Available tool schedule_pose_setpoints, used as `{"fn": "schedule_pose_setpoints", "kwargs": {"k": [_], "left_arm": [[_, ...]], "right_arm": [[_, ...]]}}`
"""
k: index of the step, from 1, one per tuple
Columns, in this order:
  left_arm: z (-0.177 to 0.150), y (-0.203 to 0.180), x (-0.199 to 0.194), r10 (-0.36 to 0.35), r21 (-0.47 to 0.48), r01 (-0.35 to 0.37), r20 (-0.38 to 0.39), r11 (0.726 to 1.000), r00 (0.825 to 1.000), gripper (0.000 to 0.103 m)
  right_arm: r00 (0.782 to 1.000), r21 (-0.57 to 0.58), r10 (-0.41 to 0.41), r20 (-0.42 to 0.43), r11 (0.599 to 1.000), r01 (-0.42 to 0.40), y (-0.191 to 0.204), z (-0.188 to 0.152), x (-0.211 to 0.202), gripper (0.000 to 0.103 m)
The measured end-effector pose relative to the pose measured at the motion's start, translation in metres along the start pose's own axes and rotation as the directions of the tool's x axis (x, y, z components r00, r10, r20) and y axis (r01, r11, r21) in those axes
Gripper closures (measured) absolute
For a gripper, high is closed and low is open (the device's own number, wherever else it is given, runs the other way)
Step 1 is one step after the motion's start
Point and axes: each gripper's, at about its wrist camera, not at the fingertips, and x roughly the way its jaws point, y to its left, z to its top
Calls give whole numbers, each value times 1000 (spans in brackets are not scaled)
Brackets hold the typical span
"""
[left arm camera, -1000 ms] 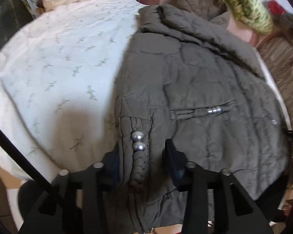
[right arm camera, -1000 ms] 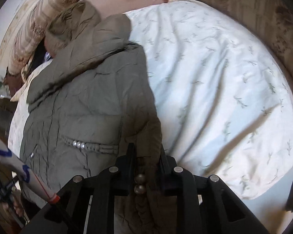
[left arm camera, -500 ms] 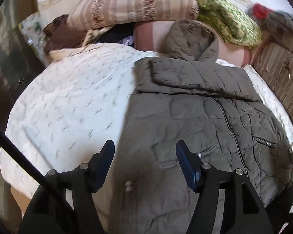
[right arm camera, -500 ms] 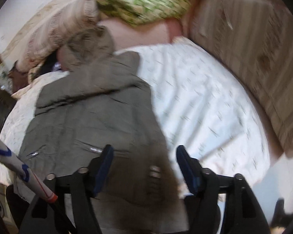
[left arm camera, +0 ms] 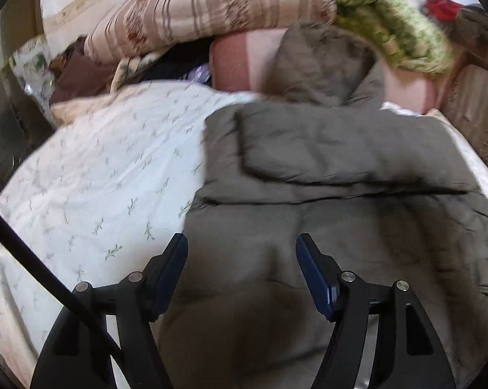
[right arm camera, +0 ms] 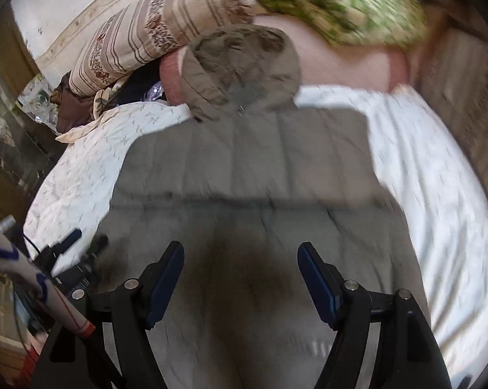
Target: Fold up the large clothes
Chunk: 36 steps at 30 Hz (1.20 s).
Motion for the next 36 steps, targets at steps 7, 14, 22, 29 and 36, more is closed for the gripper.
{"fn": "schedule_pose_setpoints", "kwargs": {"k": [7, 14, 22, 29, 36], "left_arm": [[-9, 35, 28, -88, -85, 81, -80, 993, 993, 35], [-4, 30, 39, -117, -61, 112, -91, 992, 989, 31], [-2, 38, 47, -174, -106, 162, -116, 981, 978, 28], [-2, 36, 52, -186, -106, 172, -133, 979, 974, 25], [0, 40, 50, -199, -127, 182, -136, 975, 970, 25]], "right_arm": [[998, 45, 56, 5, 997, -56, 52, 134, 74, 25], [995, 157, -87, 52, 985, 78, 83, 273, 157, 23], [983, 217, -150, 101, 968, 126, 100, 348, 209, 20], [970, 214, -237, 52, 952, 221, 96, 361, 254, 76], [976, 113, -203, 82, 975, 193, 108, 331, 204, 95]]}}
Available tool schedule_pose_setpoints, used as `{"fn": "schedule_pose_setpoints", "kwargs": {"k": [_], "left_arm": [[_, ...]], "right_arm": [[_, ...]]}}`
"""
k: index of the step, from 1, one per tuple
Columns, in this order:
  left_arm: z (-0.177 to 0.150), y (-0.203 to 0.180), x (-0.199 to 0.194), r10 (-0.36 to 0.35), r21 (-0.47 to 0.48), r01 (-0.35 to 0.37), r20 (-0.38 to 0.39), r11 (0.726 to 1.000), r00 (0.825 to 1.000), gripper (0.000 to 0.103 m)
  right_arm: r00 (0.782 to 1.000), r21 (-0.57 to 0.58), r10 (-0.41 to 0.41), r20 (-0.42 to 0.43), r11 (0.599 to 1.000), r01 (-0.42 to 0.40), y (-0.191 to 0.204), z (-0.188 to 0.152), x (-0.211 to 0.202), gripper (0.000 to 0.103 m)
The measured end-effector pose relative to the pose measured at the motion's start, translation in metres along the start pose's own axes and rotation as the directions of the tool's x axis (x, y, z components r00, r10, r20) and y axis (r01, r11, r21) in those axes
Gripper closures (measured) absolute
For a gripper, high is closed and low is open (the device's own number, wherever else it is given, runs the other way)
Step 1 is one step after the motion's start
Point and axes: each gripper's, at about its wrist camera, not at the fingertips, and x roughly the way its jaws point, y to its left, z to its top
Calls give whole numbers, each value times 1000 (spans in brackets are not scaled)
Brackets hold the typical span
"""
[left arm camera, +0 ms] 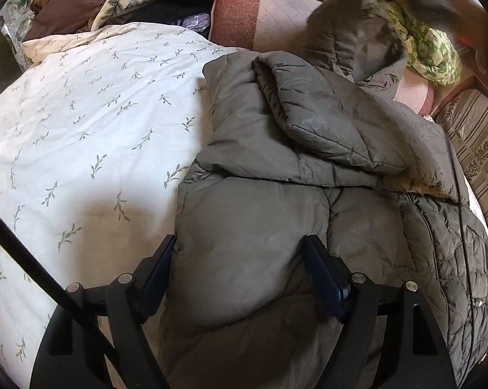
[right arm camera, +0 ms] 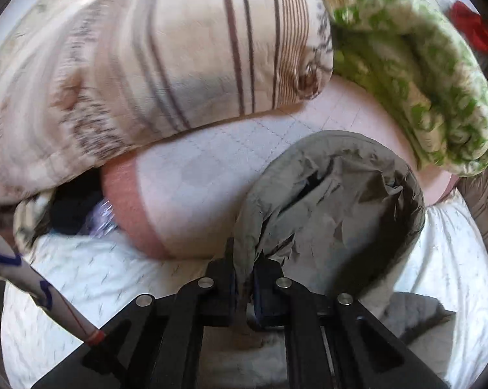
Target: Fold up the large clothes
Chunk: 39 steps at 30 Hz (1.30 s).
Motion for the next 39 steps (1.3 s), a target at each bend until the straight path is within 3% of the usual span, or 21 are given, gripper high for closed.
{"fn": "schedule_pose_setpoints", "kwargs": {"k": [6, 11, 15, 18, 23, 25, 27, 28, 29, 31, 36, 39], "left_arm": [[4, 16, -21, 7, -66, -3, 70, 998, 998, 25], [5, 38, -39, 4, -129, 9, 105, 992, 994, 26], [6, 49, -40, 1, -172, 17, 103, 985, 995, 26], [5, 52, -33, 10, -186, 6, 86, 983, 996, 26], [5, 51, -24, 23, -183, -12, 59, 983, 998, 26], [5, 50, -20, 22, -183, -13, 48, 983, 999, 26], [6, 49, -20, 12, -187, -4, 40, 982, 999, 26], [5, 49, -20, 7, -188, 1, 39, 982, 999, 26], [5, 49, -22, -4, -189, 11, 40, 982, 999, 26], [4, 49, -26, -13, -188, 22, 48, 982, 999, 26], [2, 49, -32, -13, -189, 24, 59, 982, 998, 26], [3, 50, -32, -16, -190, 27, 60, 981, 998, 26]], "right_arm": [[992, -38, 127, -6, 991, -127, -25, -68, -95, 96], [982, -59, 186, -40, 980, -188, -47, -170, -156, 96], [964, 8, 222, -144, 975, -224, -61, -258, -157, 96], [943, 82, 242, -227, 970, -230, -70, -300, -124, 97], [930, 133, 240, -279, 969, -210, -72, -306, -66, 95], [923, 181, 269, -273, 957, -226, -77, -303, -62, 94], [925, 186, 279, -258, 954, -235, -79, -301, -70, 87], [927, 176, 288, -241, 952, -250, -80, -301, -78, 74], [928, 166, 300, -223, 949, -268, -81, -302, -87, 53], [931, 163, 304, -200, 948, -275, -85, -307, -105, 31], [937, 114, 296, -187, 954, -278, -93, -318, -143, 31], [961, 36, 245, -131, 970, -242, -92, -298, -168, 31]]}}
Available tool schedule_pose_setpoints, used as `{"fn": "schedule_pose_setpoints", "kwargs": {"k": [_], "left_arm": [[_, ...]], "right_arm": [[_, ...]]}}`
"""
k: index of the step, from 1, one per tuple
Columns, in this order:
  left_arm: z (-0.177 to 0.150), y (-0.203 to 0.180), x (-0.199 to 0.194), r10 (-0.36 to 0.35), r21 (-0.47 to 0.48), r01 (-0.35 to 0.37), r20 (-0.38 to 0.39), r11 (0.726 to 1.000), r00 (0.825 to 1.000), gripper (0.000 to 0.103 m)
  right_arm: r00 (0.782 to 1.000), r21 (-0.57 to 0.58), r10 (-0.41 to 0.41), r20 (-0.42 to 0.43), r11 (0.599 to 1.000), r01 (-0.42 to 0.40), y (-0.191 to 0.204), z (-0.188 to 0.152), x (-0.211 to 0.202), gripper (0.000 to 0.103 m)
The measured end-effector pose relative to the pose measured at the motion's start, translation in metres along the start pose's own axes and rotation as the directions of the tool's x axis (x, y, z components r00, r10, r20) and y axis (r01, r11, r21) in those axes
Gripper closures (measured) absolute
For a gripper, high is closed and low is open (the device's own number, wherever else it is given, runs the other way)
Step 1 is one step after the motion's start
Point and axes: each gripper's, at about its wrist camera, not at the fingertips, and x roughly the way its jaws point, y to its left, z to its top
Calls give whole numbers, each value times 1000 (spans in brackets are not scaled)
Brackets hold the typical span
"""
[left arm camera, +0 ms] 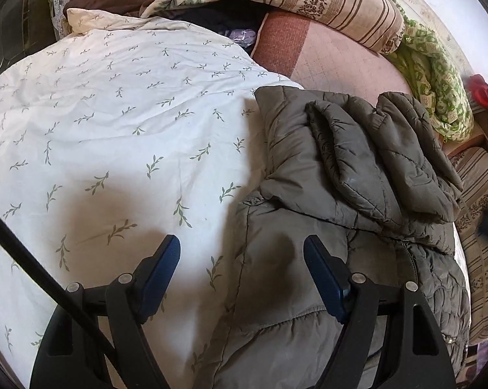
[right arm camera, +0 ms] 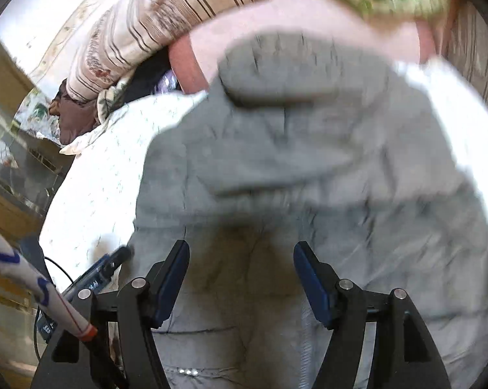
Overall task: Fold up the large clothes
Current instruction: 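Release the hood and press the fold flat with the right tool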
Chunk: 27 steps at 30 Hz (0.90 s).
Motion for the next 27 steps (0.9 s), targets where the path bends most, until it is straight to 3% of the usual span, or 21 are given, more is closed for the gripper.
{"fn": "schedule_pose_setpoints", "kwargs": {"k": [3, 6, 8, 11, 15, 20, 24, 27], "left_arm": [[1, 0, 1, 5, 8, -5, -4, 1000, 1000, 26], [0, -3, 4, 17, 25, -17, -9, 1000, 1000, 26], [0, -4, 6, 26, 34, -25, -10, 999, 1000, 26], [0, -5, 5, 32, 40, -32, -2, 999, 999, 25], [2, -8, 8, 35, 46, -35, 1, 998, 999, 26], [0, -9, 8, 37, 48, -37, -4, 998, 999, 26], [0, -8, 8, 37, 41, -37, -2, 998, 999, 26], [0, -8, 9, 38, 44, -38, -8, 998, 999, 26]], "right_arm": [[986, -37, -111, 125, 992, 117, 10, 39, -17, 31], [956, -38, -210, 205, 974, 223, 12, 80, -7, 31], [936, -35, -288, 201, 953, 301, 9, 101, 23, 31], [924, -25, -359, 134, 931, 365, -2, 97, 72, 31], [924, -18, -381, 9, 924, 382, -18, 66, 121, 31], [922, -60, -388, 12, 920, 388, -14, 67, 113, 31], [921, -47, -363, 143, 927, 373, 6, 68, 72, 31], [926, -91, -342, 160, 929, 358, 24, 68, 68, 31]]}}
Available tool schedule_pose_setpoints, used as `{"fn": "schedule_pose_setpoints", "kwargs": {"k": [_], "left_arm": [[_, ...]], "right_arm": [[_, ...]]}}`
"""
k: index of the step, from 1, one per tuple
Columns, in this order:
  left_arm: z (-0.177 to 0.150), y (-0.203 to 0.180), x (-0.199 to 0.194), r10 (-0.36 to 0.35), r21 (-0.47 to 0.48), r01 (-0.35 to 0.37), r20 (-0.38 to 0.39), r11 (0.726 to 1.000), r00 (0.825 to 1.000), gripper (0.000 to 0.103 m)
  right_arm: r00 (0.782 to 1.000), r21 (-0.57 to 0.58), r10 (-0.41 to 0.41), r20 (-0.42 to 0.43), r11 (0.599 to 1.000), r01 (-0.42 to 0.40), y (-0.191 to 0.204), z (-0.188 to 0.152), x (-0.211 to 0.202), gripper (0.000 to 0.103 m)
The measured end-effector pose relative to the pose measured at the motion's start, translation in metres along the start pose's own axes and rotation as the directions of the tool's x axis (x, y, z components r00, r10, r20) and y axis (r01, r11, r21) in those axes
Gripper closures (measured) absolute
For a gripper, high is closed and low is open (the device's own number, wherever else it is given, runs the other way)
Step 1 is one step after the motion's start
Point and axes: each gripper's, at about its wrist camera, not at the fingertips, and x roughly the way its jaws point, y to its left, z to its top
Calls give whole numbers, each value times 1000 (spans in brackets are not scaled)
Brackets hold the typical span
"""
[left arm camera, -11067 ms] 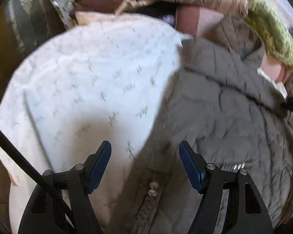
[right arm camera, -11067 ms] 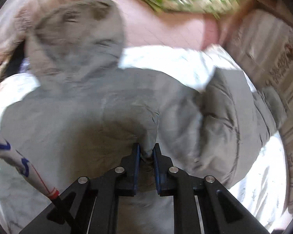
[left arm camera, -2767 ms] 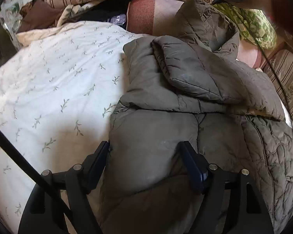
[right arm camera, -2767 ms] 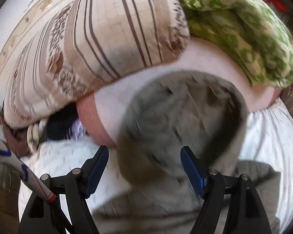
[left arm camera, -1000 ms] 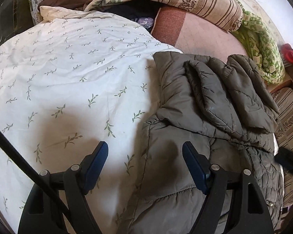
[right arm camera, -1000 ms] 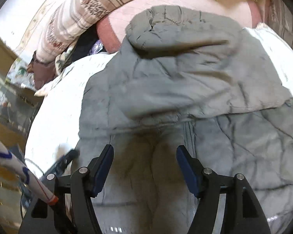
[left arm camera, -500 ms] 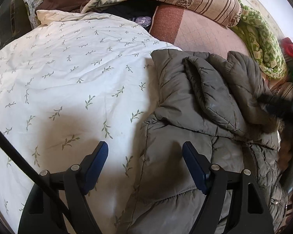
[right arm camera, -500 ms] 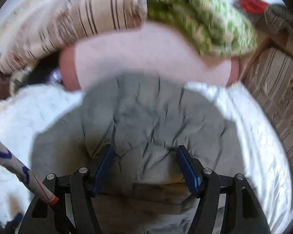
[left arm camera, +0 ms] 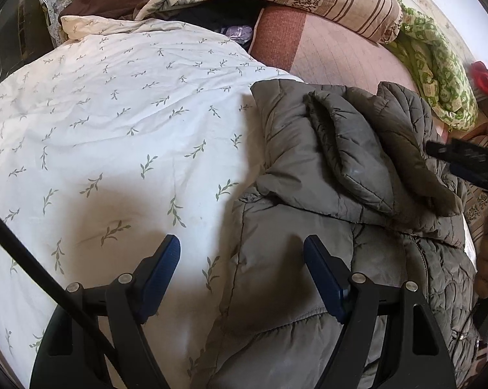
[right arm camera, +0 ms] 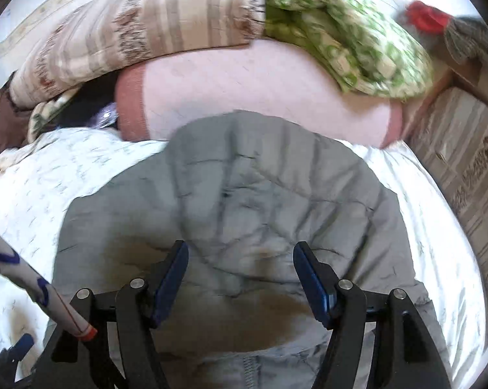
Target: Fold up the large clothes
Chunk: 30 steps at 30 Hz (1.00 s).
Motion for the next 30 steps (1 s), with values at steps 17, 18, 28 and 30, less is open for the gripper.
{"fn": "schedule_pose_setpoints", "kwargs": {"k": [17, 18, 28, 30], "left_arm": [[-2, -2, 2, 21, 13, -21, -1, 1000, 1000, 25], [-3, -3, 3, 23, 17, -23, -3, 1000, 1000, 25], [-4, -4, 0, 22, 24, -22, -6, 999, 1000, 26], [-6, -4, -2, 21, 26, -21, -5, 999, 1000, 25]], "right_arm": [[999, 20, -27, -22, 999, 28, -23, -39, -7, 31], [998, 22, -33, -48, 999, 34, -28, -42, 0, 31], [988, 47, 32, -149, 999, -26, -50, -49, 4, 30], [988, 51, 39, -152, 998, -31, -63, -55, -13, 30]]}}
